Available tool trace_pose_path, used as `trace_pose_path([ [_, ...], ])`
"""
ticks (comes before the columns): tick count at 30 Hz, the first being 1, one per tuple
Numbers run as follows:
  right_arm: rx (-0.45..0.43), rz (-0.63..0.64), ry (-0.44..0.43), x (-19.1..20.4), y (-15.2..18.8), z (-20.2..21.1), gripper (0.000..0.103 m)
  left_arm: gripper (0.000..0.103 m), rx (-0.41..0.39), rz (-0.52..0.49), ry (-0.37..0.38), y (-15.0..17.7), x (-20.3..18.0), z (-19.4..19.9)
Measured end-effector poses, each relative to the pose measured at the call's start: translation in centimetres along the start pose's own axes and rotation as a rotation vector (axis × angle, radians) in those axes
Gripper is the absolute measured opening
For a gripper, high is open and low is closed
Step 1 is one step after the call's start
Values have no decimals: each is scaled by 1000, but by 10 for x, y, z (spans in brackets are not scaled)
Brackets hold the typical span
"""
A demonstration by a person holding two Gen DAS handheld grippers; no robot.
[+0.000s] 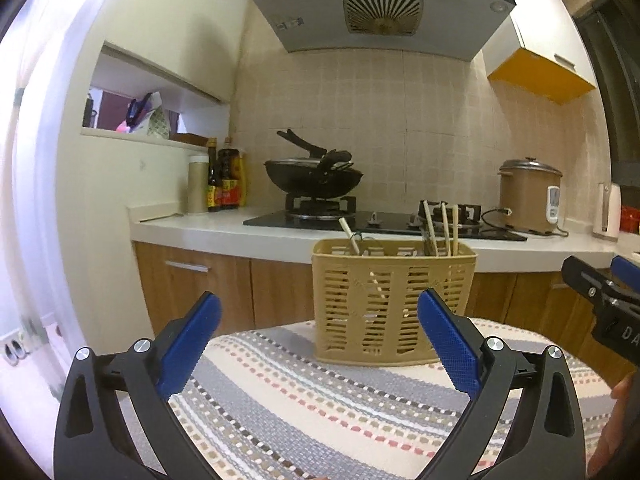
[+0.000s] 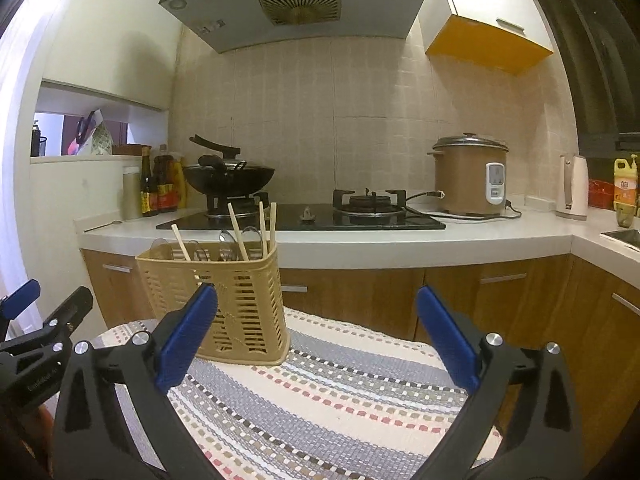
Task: Organize utensils
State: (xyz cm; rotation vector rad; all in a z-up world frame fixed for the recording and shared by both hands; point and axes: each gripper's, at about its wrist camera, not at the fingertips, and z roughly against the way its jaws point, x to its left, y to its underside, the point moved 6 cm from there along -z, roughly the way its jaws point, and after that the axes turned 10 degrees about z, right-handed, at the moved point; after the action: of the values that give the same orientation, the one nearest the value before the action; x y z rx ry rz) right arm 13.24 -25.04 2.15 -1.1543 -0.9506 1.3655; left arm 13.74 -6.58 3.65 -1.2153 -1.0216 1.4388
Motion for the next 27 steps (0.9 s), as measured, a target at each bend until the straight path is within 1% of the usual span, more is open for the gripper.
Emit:
trace_pose_path([
  [5,6,-2,-10,1,2,1,95,95,35,19,-12,5,5,-7],
  [14,22,-12,-34,3,4,-2,95,95,25,-20,-47,8,6,-10],
  [17,24,8,-38,6,4,-4,95,95,28,-9,-50,9,8,-12],
  [19,13,31,-24,9,3,-3,95,95,27,-16,-75,12,9,-13],
  [23,8,61,-23,15,4,-2,95,95,41,0,-92,15,12,-17],
  [27,1,85,-26,22,3,0,95,95,62,-23,-110,19,11,-23],
])
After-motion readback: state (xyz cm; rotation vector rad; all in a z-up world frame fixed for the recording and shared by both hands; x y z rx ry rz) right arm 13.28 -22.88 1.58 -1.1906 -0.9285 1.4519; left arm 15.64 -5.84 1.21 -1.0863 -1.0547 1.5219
